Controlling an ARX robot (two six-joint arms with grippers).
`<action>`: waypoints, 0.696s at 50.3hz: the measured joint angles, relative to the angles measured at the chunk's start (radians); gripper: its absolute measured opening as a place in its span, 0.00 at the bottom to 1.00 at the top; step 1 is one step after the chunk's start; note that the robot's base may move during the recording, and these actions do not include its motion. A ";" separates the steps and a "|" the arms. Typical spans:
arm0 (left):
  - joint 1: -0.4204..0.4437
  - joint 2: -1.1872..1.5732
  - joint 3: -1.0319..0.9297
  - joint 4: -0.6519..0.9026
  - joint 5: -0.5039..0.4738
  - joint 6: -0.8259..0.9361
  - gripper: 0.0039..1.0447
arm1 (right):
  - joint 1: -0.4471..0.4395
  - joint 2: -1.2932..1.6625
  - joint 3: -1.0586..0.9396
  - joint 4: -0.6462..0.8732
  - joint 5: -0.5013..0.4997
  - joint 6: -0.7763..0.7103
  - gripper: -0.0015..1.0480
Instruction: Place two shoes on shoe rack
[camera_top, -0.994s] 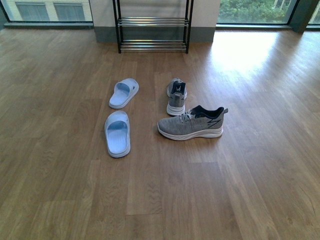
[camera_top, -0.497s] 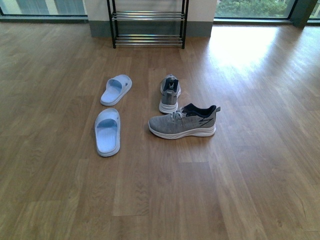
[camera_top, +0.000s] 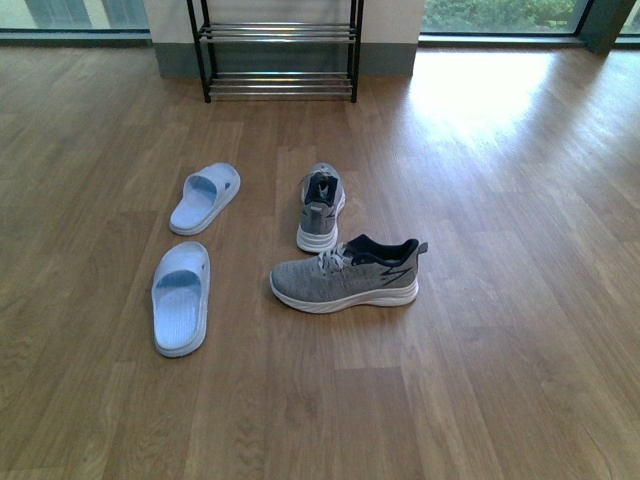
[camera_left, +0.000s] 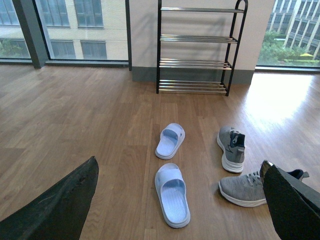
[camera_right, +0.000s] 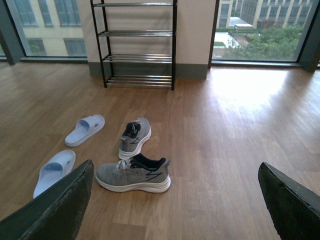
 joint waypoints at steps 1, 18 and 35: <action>0.000 0.000 0.000 0.000 0.000 0.000 0.91 | 0.000 0.000 0.000 0.000 0.000 0.000 0.91; 0.000 0.000 0.000 0.000 0.000 0.000 0.91 | 0.000 0.000 0.000 0.000 0.002 0.000 0.91; 0.000 0.000 0.000 0.000 -0.003 0.000 0.91 | 0.000 0.000 0.000 0.000 -0.002 0.000 0.91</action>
